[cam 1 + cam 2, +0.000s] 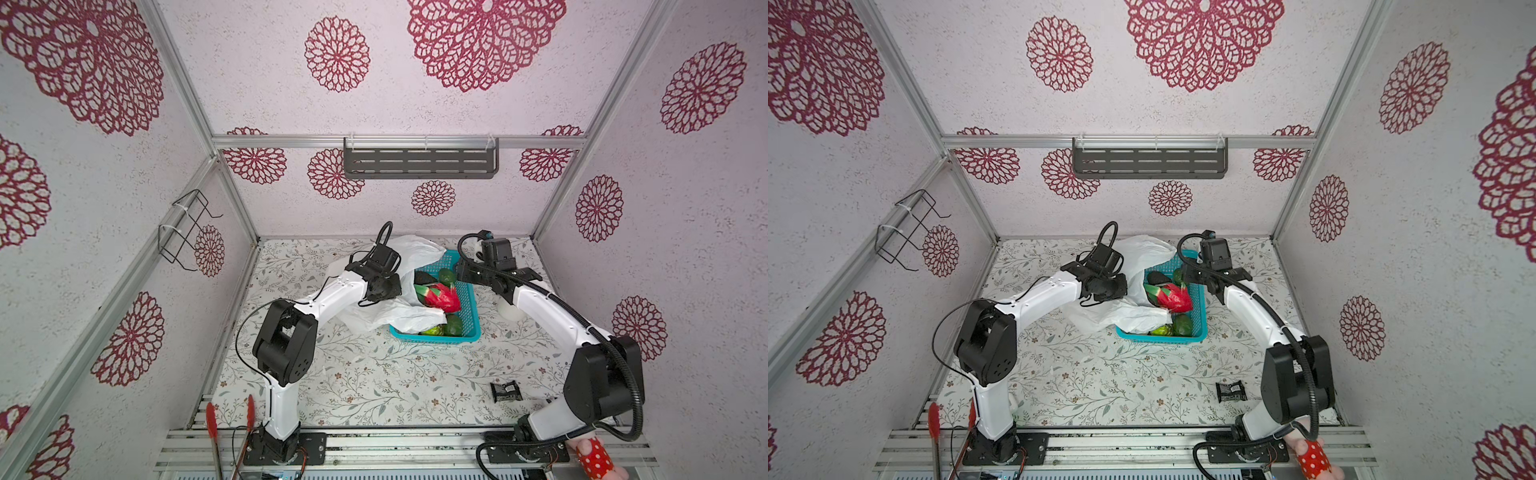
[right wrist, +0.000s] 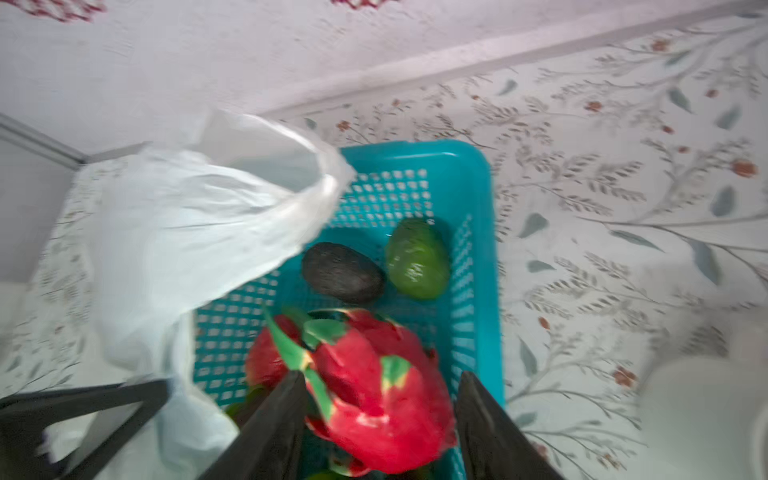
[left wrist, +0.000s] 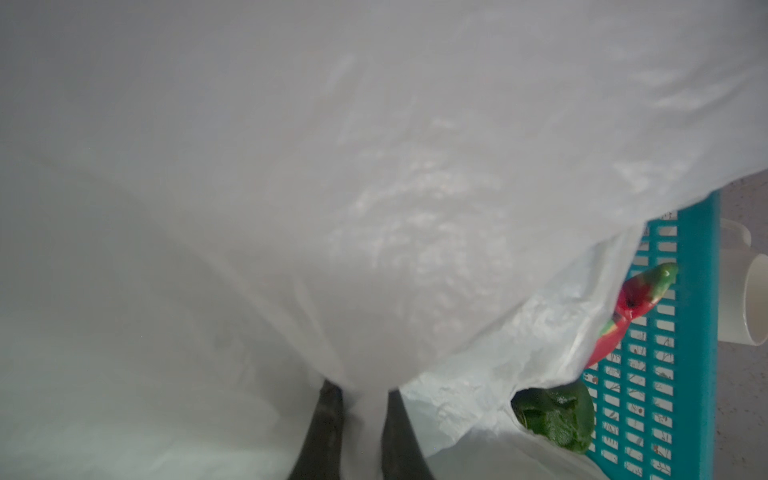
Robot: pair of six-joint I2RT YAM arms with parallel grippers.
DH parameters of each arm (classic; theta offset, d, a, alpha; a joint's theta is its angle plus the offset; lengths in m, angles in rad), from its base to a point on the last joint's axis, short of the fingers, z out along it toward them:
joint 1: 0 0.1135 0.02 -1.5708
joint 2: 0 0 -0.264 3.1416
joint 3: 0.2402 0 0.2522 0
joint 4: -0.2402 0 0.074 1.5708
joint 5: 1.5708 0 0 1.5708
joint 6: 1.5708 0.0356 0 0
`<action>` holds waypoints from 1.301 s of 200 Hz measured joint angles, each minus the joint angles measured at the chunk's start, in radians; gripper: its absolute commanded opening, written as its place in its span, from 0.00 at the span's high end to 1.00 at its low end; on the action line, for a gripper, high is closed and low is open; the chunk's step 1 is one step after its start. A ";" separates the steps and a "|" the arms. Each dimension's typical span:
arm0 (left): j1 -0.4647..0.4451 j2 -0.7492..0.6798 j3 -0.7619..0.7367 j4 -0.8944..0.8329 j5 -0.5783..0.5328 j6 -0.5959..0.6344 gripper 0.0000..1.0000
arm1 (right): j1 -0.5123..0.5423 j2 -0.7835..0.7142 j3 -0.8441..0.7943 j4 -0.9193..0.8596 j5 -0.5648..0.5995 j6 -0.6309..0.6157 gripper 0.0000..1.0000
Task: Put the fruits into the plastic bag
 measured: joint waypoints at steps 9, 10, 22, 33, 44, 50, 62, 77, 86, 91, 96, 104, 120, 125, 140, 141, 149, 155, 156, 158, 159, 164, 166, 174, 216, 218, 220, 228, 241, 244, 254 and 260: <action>0.000 -0.004 -0.006 0.006 0.002 -0.001 1.00 | 0.024 0.004 -0.005 0.025 -0.051 -0.004 0.39; 0.000 -0.005 -0.006 0.006 0.003 -0.001 1.00 | 0.026 0.004 -0.006 0.027 -0.056 -0.004 0.39; 0.000 -0.016 -0.021 0.015 0.008 -0.002 1.00 | 0.061 0.017 -0.017 0.061 -0.129 -0.003 0.38; 0.000 -0.027 -0.031 0.018 0.012 -0.005 1.00 | 0.089 0.037 -0.024 0.093 -0.194 0.011 0.38; 0.000 -0.039 -0.036 0.018 0.017 -0.009 1.00 | 0.116 0.065 -0.026 0.129 -0.255 0.025 0.38; 0.000 -0.046 -0.040 0.021 0.020 -0.010 1.00 | 0.127 0.082 -0.026 0.150 -0.282 0.034 0.38; 0.000 -0.061 -0.048 0.029 0.024 -0.013 1.00 | 0.138 0.116 -0.024 0.183 -0.320 0.048 0.38; 0.000 -0.080 -0.059 0.038 0.029 -0.013 1.00 | 0.140 0.163 -0.013 0.204 -0.349 0.064 0.40; 0.000 -0.089 -0.061 0.039 0.032 -0.013 1.00 | 0.140 0.188 -0.004 0.214 -0.358 0.070 0.40; 0.000 -0.091 -0.062 0.040 0.032 -0.013 1.00 | 0.139 0.200 0.000 0.218 -0.361 0.074 0.41; 0.000 -0.093 -0.063 0.042 0.032 -0.013 1.00 | 0.139 0.210 0.002 0.224 -0.363 0.076 0.42; 0.000 -0.095 -0.063 0.044 0.032 -0.013 1.00 | 0.139 0.222 0.002 0.233 -0.367 0.076 0.46; 0.000 -0.095 -0.063 0.047 0.035 -0.013 1.00 | 0.139 0.241 0.002 0.249 -0.381 0.087 0.70; 0.000 -0.095 -0.063 0.047 0.035 -0.013 1.00 | 0.139 0.245 0.002 0.256 -0.389 0.089 0.77; 0.000 -0.095 -0.063 0.047 0.037 -0.013 0.93 | 0.139 0.252 0.001 0.280 -0.413 0.108 1.00; 0.000 -0.095 -0.063 0.047 0.037 -0.013 0.93 | 0.139 0.252 0.001 0.281 -0.414 0.113 1.00; 0.000 -0.095 -0.063 0.048 0.037 -0.013 0.84 | 0.139 0.253 0.001 0.295 -0.428 0.128 1.00; 0.000 -0.095 -0.063 0.048 0.038 -0.013 0.76 | 0.139 0.253 0.001 0.306 -0.443 0.126 1.00; 0.000 -0.095 -0.063 0.048 0.038 -0.012 0.75 | 0.139 0.253 0.001 0.310 -0.445 0.128 1.00; 0.000 -0.095 -0.063 0.048 0.038 -0.013 0.72 | 0.139 0.253 0.001 0.312 -0.450 0.127 1.00; 0.000 -0.095 -0.063 0.048 0.038 -0.012 0.70 | 0.139 0.253 0.001 0.314 -0.451 0.127 1.00; 0.001 -0.095 -0.064 0.048 0.037 -0.008 0.64 | 0.139 0.253 0.001 0.323 -0.459 0.131 1.00; 0.001 -0.095 -0.064 0.049 0.037 -0.007 0.62 | 0.139 0.253 0.001 0.326 -0.463 0.134 1.00; 0.002 -0.096 -0.064 0.048 0.035 -0.009 0.56 | 0.139 0.253 0.001 0.337 -0.471 0.136 1.00; 0.019 -0.154 -0.114 0.058 0.035 -0.004 0.33 | 0.139 0.248 0.001 0.329 -0.486 0.127 1.00; 0.020 -0.161 -0.116 0.058 0.035 -0.002 0.33 | 0.139 0.246 0.001 0.325 -0.487 0.126 1.00; 0.020 -0.164 -0.119 0.057 0.036 -0.003 0.33 | 0.139 0.245 0.001 0.323 -0.487 0.125 1.00; 0.020 -0.182 -0.123 0.058 0.038 -0.002 0.33 | 0.139 0.241 0.001 0.310 -0.491 0.120 1.00; 0.021 -0.201 -0.123 0.059 0.039 -0.001 0.33 | 0.140 0.233 0.003 0.290 -0.494 0.115 1.00; 0.021 -0.206 -0.123 0.058 0.039 -0.001 0.33 | 0.140 0.231 0.003 0.288 -0.494 0.114 1.00; 0.021 -0.213 -0.122 0.056 0.040 -0.001 0.33 | 0.142 0.224 0.006 0.277 -0.492 0.113 1.00; 0.021 -0.213 -0.121 0.054 0.042 0.000 0.33 | 0.142 0.220 0.007 0.272 -0.492 0.109 1.00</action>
